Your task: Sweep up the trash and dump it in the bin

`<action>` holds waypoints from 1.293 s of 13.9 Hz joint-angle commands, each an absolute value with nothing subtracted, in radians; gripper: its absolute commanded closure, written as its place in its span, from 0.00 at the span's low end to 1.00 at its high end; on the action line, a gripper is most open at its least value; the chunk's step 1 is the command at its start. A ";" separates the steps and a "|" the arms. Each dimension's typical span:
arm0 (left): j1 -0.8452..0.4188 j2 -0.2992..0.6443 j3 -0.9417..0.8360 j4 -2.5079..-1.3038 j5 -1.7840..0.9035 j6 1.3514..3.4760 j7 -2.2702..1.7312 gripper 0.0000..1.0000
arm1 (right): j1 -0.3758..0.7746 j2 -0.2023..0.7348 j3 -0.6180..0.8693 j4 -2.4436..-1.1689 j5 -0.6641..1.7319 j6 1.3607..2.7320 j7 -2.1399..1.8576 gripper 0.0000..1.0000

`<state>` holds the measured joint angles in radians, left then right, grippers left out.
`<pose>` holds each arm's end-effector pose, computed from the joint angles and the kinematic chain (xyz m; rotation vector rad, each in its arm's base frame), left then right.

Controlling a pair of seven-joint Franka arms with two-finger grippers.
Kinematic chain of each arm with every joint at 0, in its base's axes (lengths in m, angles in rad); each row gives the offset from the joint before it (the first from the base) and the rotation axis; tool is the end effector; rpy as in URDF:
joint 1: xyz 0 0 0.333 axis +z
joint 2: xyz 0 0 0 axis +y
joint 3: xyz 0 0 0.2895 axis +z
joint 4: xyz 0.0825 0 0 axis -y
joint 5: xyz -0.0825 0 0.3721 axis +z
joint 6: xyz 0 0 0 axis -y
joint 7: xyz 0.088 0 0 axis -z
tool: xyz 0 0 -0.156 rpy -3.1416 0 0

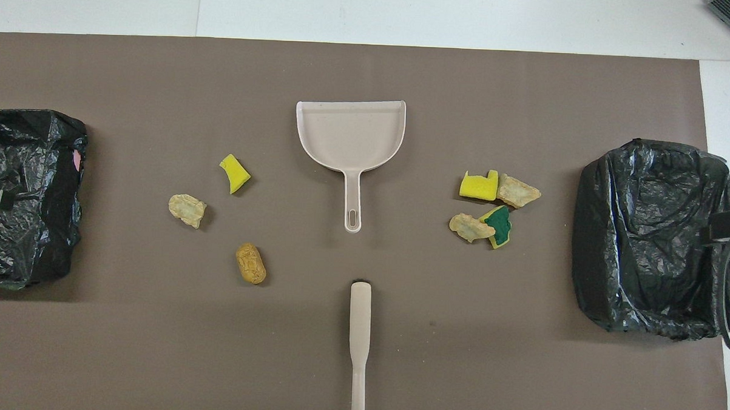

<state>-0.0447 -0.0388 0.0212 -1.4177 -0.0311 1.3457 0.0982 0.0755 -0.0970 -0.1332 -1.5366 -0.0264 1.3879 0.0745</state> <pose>0.5032 -0.0169 0.6187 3.1023 -0.1991 -0.0498 0.4910 -0.0360 0.5988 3.1197 -0.2115 -0.0820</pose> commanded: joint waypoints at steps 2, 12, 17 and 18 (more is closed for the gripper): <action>-0.041 -0.048 0.020 -1.420 -0.037 1.344 0.104 0.00 | 0.069 -0.110 -0.124 -1.559 -0.035 1.434 0.054 0.00; -0.046 -0.051 0.009 -1.422 -0.037 1.327 0.103 0.00 | 0.071 -0.109 -0.123 -1.559 -0.034 1.436 0.057 0.00; -0.052 -0.057 -0.004 -1.427 -0.040 1.322 0.097 0.00 | 0.071 -0.109 -0.123 -1.559 -0.034 1.436 0.057 0.00; -0.061 -0.070 -0.020 -1.452 -0.040 1.334 0.080 0.00 | 0.071 -0.109 -0.123 -1.559 -0.034 1.436 0.057 0.00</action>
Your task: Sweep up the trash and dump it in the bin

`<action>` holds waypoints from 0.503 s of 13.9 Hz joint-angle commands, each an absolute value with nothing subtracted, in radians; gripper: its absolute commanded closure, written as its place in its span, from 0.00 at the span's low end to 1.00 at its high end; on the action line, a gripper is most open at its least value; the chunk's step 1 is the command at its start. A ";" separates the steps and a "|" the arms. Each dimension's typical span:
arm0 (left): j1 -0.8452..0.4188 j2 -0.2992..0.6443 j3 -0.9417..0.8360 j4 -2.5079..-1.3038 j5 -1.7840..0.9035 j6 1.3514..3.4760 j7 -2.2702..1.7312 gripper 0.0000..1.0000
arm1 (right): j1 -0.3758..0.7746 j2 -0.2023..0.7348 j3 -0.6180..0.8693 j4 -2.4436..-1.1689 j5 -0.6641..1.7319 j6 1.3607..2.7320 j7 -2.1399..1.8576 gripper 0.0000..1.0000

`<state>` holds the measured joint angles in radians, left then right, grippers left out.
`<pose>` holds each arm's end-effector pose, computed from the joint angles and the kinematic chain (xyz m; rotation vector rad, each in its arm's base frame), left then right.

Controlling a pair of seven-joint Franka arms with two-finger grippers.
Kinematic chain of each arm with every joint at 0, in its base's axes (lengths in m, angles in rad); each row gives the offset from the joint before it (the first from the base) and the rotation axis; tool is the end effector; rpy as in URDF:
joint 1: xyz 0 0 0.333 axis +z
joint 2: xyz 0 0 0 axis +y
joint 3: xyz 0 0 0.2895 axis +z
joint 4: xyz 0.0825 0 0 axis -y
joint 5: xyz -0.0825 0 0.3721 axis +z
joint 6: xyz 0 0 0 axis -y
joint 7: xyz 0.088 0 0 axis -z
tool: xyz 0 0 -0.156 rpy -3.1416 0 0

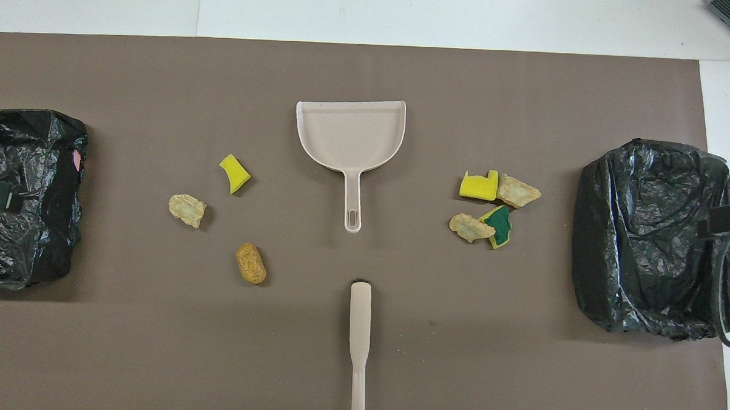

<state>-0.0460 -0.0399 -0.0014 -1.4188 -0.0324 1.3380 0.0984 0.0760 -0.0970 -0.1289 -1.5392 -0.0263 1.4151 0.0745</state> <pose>0.5011 -0.0294 0.6181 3.0993 -0.2370 -0.0623 0.4954 -0.0337 0.5999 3.1207 -0.2037 -0.0434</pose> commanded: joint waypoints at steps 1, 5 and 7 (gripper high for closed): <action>-0.069 -0.090 -0.043 -1.483 -0.040 1.339 0.040 0.00 | 0.071 -0.109 -0.123 -1.559 -0.034 1.436 0.057 0.00; -0.178 -0.218 -0.081 -1.742 -0.046 1.498 -0.095 0.00 | 0.071 -0.109 -0.123 -1.559 -0.034 1.436 0.057 0.00; -0.286 -0.259 -0.081 -1.866 -0.046 1.589 -0.226 0.00 | 0.071 -0.109 -0.123 -1.559 -0.034 1.436 0.057 0.00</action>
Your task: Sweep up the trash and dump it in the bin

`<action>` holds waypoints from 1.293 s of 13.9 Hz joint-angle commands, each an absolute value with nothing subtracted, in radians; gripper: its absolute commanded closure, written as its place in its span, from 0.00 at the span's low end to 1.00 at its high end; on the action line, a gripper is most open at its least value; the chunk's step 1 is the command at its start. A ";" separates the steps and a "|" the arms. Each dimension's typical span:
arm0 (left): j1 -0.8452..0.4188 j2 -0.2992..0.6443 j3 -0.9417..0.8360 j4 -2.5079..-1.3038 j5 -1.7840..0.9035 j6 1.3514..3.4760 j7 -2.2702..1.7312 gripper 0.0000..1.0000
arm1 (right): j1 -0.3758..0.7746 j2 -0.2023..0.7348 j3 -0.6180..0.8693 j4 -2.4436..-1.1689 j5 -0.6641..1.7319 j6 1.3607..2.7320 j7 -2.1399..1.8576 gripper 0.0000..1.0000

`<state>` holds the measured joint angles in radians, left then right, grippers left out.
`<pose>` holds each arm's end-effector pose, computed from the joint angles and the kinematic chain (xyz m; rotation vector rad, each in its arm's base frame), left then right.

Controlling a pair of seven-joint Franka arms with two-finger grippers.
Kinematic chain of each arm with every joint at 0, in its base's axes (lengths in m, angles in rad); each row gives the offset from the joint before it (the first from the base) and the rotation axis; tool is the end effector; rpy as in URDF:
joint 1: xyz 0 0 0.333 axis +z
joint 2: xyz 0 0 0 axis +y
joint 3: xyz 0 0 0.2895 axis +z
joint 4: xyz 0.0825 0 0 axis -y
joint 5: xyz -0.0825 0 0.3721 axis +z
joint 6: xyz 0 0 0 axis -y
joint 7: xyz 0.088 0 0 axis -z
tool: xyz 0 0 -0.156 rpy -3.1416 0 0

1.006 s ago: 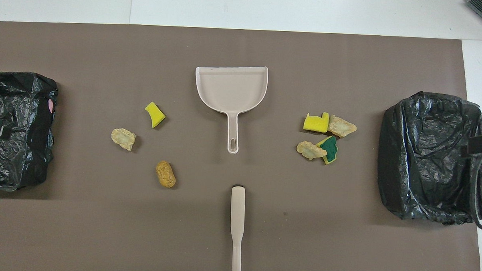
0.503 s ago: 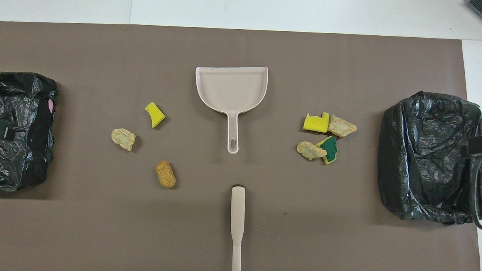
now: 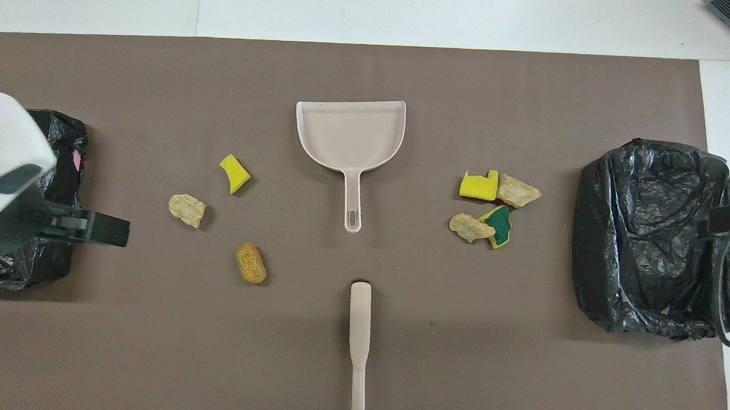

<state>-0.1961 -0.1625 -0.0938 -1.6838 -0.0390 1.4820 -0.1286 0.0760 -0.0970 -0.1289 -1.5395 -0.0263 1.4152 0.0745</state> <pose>0.4612 -0.1474 0.5732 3.1156 -0.2536 -0.0689 0.4954 -0.0337 0.5998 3.1207 -0.2037 -0.0437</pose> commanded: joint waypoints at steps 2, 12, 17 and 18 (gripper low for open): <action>-0.384 -0.270 -0.081 -1.960 -0.046 1.664 -0.317 0.00 | 0.071 -0.109 -0.123 -1.559 -0.032 1.436 0.055 0.00; -0.692 -0.270 -0.084 -2.250 -0.049 1.948 -0.601 0.00 | 0.126 -0.045 -0.121 -1.551 -0.025 1.453 0.058 0.00; -0.871 -0.224 -0.084 -2.385 -0.049 2.142 -0.773 0.00 | 0.202 0.122 -0.112 -1.539 0.023 1.620 0.109 0.00; -0.891 -0.210 -0.084 -2.404 -0.051 2.173 -0.800 0.00 | 0.209 0.177 -0.107 -1.502 0.029 1.653 0.145 0.00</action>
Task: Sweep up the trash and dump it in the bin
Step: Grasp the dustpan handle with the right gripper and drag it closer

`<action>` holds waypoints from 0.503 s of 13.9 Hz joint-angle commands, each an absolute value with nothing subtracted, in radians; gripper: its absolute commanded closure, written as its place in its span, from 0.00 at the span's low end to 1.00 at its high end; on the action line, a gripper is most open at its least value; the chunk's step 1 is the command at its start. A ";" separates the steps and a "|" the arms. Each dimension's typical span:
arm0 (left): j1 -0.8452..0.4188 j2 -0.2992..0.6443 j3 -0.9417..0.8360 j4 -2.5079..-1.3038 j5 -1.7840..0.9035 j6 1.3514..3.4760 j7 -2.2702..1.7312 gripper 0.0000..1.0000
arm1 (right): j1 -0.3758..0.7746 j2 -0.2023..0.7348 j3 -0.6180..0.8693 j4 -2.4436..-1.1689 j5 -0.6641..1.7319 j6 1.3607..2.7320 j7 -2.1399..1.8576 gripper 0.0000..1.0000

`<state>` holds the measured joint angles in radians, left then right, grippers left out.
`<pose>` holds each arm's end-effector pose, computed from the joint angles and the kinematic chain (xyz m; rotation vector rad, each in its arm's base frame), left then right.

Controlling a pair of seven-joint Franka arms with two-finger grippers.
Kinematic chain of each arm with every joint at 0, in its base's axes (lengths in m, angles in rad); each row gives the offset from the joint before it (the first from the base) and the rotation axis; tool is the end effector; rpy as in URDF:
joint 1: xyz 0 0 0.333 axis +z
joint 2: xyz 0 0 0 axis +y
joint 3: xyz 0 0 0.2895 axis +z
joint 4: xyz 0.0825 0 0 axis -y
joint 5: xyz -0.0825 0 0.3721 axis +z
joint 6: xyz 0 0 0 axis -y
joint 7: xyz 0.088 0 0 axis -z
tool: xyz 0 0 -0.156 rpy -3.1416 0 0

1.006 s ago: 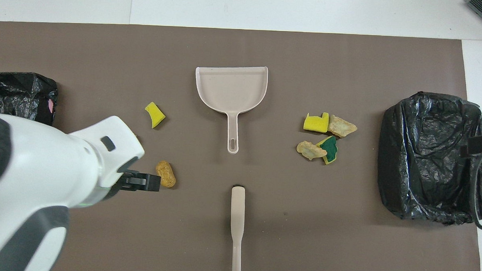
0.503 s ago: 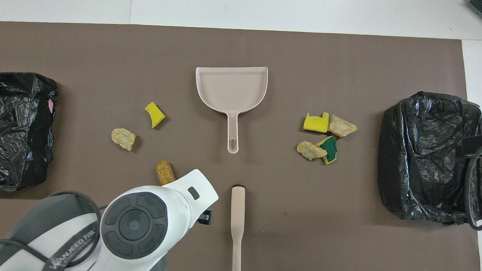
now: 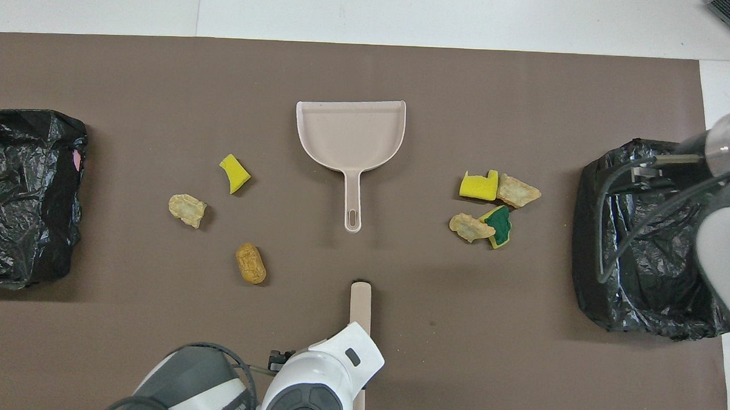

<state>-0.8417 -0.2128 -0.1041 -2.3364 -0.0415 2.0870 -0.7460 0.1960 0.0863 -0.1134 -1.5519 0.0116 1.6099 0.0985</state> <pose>0.2677 -0.3763 0.3486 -3.1102 0.2742 0.0549 0.5652 0.0506 0.5134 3.1405 -0.0255 -0.0437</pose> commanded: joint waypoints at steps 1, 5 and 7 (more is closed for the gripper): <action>-0.922 -0.186 -0.084 -2.405 -0.052 2.186 -0.808 0.00 | 0.213 0.230 -0.097 -1.482 0.052 1.675 0.175 0.00; -0.945 -0.138 -0.084 -2.404 -0.081 2.247 -0.836 0.00 | 0.308 0.343 -0.075 -1.486 0.106 1.813 0.314 0.00; -0.982 -0.114 -0.084 -2.407 -0.084 2.250 -0.838 0.00 | 0.351 0.408 -0.075 -1.465 0.149 1.821 0.412 0.00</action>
<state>-0.9306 -0.1334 -0.1029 -2.3918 -0.0699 2.2213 -0.8191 0.3245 0.3480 -0.0752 -1.5143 0.1084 1.8181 0.3345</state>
